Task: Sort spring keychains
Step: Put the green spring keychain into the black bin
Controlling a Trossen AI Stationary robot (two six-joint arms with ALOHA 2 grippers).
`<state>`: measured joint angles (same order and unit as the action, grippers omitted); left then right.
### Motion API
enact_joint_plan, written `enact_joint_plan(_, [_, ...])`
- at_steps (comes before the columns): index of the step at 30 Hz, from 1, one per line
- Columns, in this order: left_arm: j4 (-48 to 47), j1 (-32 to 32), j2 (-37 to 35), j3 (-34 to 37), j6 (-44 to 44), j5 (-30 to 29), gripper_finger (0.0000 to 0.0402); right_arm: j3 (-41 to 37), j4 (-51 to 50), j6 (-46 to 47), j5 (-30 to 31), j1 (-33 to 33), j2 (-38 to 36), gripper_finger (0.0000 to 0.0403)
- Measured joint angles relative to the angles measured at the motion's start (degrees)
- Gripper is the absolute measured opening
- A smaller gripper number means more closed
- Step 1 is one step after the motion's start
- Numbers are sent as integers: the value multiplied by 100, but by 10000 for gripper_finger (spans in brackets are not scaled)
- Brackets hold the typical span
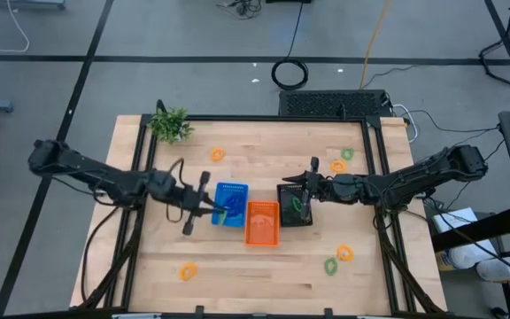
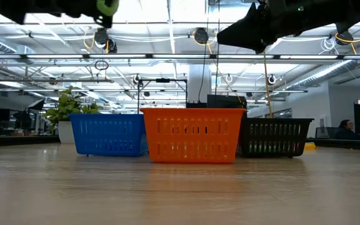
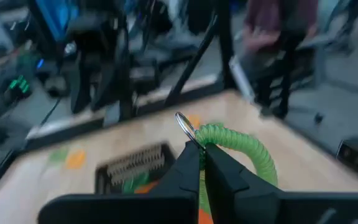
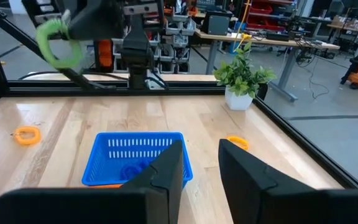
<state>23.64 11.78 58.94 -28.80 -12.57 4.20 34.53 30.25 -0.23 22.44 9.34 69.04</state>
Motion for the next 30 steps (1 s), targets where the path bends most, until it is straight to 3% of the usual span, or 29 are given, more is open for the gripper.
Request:
enact_joint_plan(6, [1355, -745, 642, -2, -28, 1582, 6, 0, 338, -4, 0, 0, 21, 89])
enact_joint_plan(14, [1785, -1353, 1544, -365, 65, 1707, 8, 0, 1204, -155, -383, -39, 590, 94])
enact_joint_plan(19, [1203, -1354, 2094, -1156, -488, 1252, 13, -2, 2062, -134, -793, -131, 1057, 131])
enact_joint_plan(25, [-549, -1351, 2417, -2137, -1889, 19, 6, -5, 2099, 255, -964, -184, 1102, 187])
enact_joint_plan(30, [-854, -1408, 2448, -2451, -2573, -626, 16, -5, 2089, 275, -1116, -184, 1097, 212])
